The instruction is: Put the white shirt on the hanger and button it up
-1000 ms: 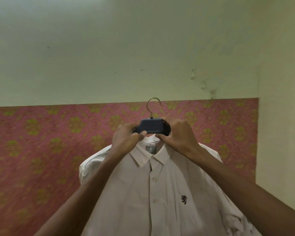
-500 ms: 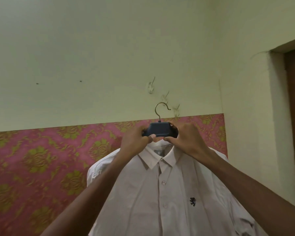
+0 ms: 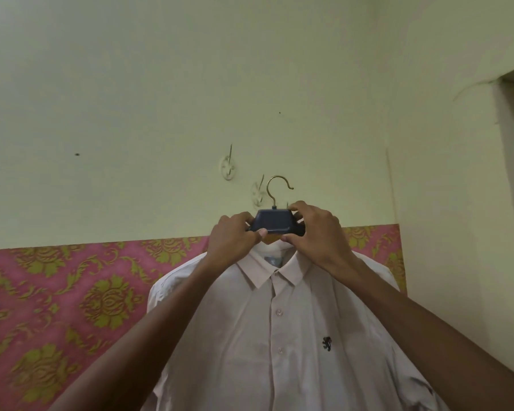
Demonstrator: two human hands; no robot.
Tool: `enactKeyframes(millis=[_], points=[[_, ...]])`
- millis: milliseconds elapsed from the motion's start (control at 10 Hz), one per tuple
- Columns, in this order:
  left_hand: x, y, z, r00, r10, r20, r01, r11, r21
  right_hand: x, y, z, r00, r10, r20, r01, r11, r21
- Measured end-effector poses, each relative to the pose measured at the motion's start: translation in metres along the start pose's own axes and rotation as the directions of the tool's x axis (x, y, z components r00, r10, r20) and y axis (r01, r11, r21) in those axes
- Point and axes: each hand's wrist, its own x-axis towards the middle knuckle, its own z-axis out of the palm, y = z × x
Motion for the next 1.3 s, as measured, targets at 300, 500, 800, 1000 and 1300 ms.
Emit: enactKeyframes(millis=[300,500,800,1000,1300], points=[[0.019,0.013,0.037,0.991,-0.126,0.039,0.125,0.992,0.025,0.009,0.051,0.018,0.999,0.015,0.04,-0.021,0.989,0.143],[0.013,0.015,0.059,0.977,-0.163,0.134,0.159,0.986,0.042,-0.006,0.073,0.034,0.994,0.003,0.108,-0.023,0.983,0.182],[0.016,0.014,0.072,0.967,-0.24,0.085,0.227,0.964,0.137,-0.006,0.082,0.045,0.985,0.003,0.173,-0.031,0.987,0.161],[0.008,0.012,0.077,0.972,-0.192,-0.134,0.214,0.961,0.177,-0.017,0.082,0.046,0.99,-0.031,0.137,0.011,0.989,0.145],[-0.022,0.008,0.065,0.963,-0.111,-0.244,0.087,0.99,-0.108,-0.028,0.079,0.04,0.996,0.015,-0.084,0.014,0.942,0.335]])
